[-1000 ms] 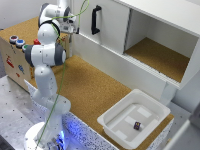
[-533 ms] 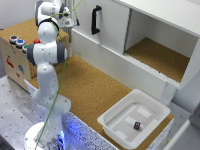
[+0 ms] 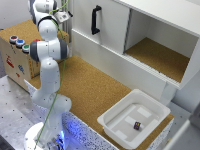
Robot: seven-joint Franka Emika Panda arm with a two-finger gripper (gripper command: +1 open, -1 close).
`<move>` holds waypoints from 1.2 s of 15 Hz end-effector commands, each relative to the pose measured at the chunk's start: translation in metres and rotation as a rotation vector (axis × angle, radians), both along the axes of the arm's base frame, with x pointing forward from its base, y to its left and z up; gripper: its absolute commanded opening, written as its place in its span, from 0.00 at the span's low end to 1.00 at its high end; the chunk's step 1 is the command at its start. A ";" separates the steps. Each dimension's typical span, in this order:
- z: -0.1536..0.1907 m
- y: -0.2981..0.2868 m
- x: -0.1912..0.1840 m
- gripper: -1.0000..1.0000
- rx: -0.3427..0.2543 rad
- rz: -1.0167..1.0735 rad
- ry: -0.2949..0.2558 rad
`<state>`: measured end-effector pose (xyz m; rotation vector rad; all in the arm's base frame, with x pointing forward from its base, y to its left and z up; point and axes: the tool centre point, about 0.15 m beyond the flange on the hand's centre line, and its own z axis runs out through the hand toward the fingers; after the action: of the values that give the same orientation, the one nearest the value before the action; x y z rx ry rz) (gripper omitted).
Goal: Pick up the yellow block
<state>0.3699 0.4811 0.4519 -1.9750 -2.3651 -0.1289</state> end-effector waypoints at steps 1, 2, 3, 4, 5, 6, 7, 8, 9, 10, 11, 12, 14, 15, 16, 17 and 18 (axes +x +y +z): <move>-0.008 0.019 0.012 1.00 -0.190 0.063 0.023; -0.010 0.021 0.012 1.00 -0.184 0.059 0.025; -0.011 0.022 0.012 1.00 -0.184 0.059 0.025; -0.013 0.023 0.011 1.00 -0.185 0.061 0.027; -0.014 0.024 0.011 0.00 -0.185 0.063 0.024; -0.014 0.025 0.010 0.00 -0.182 0.067 0.030; -0.014 0.025 0.009 0.00 -0.188 0.070 0.026; -0.015 0.025 0.008 0.00 -0.196 0.075 0.028; -0.015 0.025 0.007 0.00 -0.206 0.078 0.029; -0.016 0.024 0.006 0.00 -0.216 0.080 0.023; -0.014 0.024 0.006 0.00 -0.222 0.079 0.022; -0.013 0.024 0.006 0.00 -0.226 0.073 0.020; -0.009 0.025 0.005 0.00 -0.231 0.059 0.015; -0.005 0.026 0.004 0.00 -0.229 0.044 0.017; 0.001 0.027 0.006 0.00 -0.207 0.000 0.044; 0.005 0.027 0.006 0.00 -0.195 -0.033 0.060; 0.009 0.026 0.006 0.00 -0.182 -0.091 0.081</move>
<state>0.3660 0.4848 0.4310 -1.9627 -2.4503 -0.0568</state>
